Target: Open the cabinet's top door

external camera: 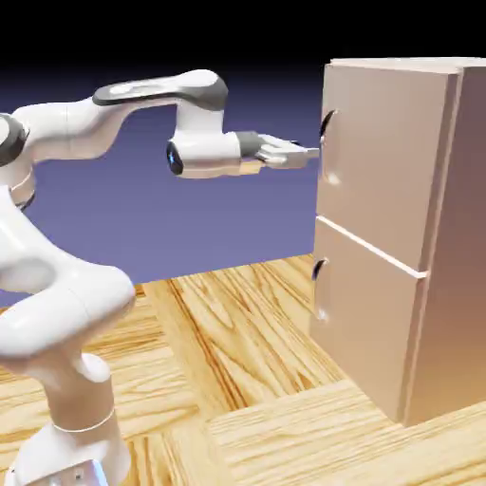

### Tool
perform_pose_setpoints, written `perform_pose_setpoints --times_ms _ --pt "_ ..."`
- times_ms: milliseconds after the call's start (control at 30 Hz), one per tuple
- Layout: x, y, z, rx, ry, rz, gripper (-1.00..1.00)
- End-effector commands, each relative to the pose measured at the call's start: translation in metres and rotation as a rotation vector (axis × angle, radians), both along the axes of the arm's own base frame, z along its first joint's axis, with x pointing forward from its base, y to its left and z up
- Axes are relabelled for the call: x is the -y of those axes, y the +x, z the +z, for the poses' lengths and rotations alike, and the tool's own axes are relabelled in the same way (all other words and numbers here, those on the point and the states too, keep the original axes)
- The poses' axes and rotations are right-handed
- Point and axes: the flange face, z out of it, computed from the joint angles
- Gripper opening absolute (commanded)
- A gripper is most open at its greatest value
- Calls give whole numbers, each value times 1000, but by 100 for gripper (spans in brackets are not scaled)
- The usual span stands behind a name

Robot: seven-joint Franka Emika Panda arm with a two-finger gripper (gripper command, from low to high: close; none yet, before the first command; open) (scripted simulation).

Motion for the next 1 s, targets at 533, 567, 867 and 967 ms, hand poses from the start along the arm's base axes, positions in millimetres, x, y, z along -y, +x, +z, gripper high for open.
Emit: perform_pose_setpoints --times_ms 533,567,867,967 --pt "30 -12 0 -1 2 174 -100" --pt "32 -15 0 -1 1 186 -100" --pt "52 -43 0 0 1 289 -100" --pt "65 -58 0 0 1 348 -100"
